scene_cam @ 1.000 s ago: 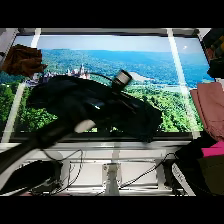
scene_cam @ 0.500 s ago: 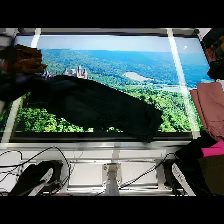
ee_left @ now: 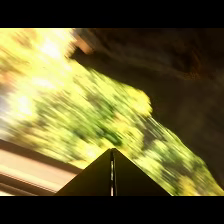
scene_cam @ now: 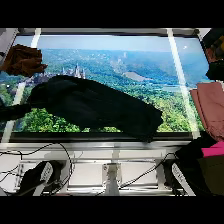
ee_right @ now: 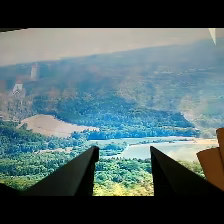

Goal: Fold the clothes and pants, and hang the long-sleeved shirts on hangers.

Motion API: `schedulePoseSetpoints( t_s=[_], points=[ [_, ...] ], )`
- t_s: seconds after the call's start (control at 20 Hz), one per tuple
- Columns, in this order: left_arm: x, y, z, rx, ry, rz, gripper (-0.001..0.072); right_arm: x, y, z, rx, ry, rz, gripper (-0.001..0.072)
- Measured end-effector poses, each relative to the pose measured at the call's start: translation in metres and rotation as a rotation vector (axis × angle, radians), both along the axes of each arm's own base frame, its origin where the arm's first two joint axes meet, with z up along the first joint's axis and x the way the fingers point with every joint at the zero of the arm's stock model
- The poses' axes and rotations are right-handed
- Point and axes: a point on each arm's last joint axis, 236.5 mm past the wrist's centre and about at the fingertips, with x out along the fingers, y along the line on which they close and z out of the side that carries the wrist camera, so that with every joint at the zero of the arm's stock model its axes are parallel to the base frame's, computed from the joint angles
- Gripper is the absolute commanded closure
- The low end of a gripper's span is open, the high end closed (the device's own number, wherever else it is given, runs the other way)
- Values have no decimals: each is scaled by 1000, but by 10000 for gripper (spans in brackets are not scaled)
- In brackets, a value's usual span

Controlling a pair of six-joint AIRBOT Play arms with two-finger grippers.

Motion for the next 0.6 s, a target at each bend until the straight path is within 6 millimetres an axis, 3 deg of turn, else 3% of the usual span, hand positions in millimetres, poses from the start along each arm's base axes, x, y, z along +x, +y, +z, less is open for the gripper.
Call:
schedulePoseSetpoints(
  t_s=[0.15, 0.3, 0.35, 0.45, 0.5, 0.6],
  points=[
    [2, -18, -17, -116, 77, -47, 657, 1, 0, -8, 2, 16, 0, 341],
    [17, -13, -3, -164, 82, -53, 648, 1, 0, -16, -3, 34, 4, 341],
    [23, -9, 4, -175, 72, -47, 564, 1, 0, -18, -4, 36, 5, 341],
    [31, 3, 16, -188, 53, -28, 220, 1, 0, -20, -6, 40, 6, 341],
    [34, 7, 19, -195, 47, -15, 139, 2, 0, -20, -8, 38, 7, 341],
    [33, 16, 19, -209, 63, 6, 137, 3, -1, -19, -10, 30, 8, 341]
  ],
)
